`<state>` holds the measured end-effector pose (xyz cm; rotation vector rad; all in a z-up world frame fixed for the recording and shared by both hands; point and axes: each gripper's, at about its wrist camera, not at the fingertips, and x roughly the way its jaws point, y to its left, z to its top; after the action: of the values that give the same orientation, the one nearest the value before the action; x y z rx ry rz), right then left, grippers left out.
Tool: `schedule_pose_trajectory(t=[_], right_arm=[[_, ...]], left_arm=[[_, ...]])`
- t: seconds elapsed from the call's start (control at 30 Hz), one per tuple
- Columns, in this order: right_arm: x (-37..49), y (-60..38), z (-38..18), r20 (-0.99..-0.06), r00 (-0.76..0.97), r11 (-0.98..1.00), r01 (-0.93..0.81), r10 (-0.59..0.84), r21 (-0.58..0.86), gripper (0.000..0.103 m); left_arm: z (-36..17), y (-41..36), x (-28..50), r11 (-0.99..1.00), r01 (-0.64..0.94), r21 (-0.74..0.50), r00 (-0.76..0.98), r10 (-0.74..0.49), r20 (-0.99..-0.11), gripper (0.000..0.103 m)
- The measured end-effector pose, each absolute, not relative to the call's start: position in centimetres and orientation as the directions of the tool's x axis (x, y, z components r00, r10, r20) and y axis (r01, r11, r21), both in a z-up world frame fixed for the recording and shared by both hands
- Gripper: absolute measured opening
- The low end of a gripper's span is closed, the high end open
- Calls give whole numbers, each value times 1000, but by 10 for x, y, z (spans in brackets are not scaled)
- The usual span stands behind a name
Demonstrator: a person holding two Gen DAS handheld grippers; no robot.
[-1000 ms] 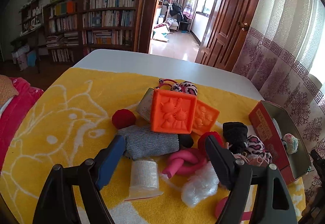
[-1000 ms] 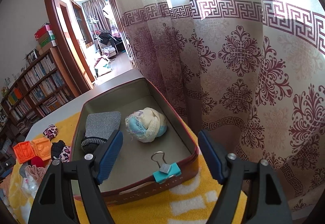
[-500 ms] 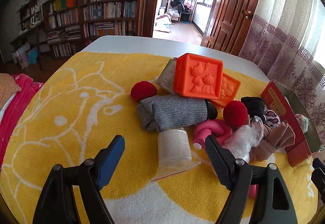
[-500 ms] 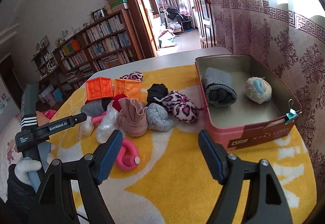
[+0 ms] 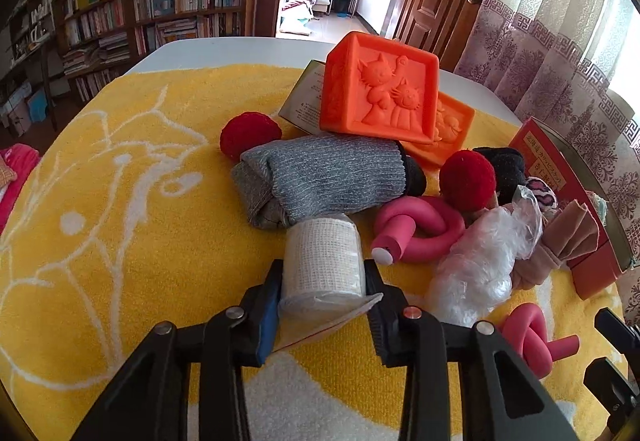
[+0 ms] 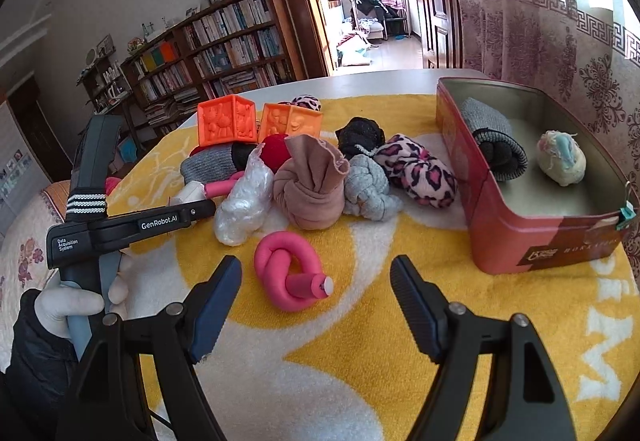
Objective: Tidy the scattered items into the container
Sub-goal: 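Grasp the white bandage roll with the left tool while the right tool grasps the pink foam knot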
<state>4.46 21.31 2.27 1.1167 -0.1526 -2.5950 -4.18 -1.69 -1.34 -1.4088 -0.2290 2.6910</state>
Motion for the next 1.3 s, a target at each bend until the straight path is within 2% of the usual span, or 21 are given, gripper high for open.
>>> schedule_pose_trajectory(t=[0.4, 0.87, 0.97, 1.07, 1.3], right_arm=[[31, 195, 10, -744, -588, -943, 279, -318, 182, 80], [6, 173, -9, -802, -523, -945, 293, -288, 149, 80], [6, 172, -12, -805, -518, -943, 298, -290, 148, 68], [6, 173, -11, -798, -527, -944, 294, -291, 151, 53], [8, 183, -4, -774, -554, -944, 281, -307, 173, 52]], left_arm=[[7, -20, -30, -980, -36, -196, -633, 174, -754, 38], [13, -26, -27, -973, -38, -226, -654, 195, -731, 38], [13, -25, -26, -974, -42, -224, -654, 196, -730, 38], [14, -25, -26, -975, -37, -221, -658, 190, -729, 38], [14, -24, -25, -976, -37, -216, -662, 186, -726, 38]])
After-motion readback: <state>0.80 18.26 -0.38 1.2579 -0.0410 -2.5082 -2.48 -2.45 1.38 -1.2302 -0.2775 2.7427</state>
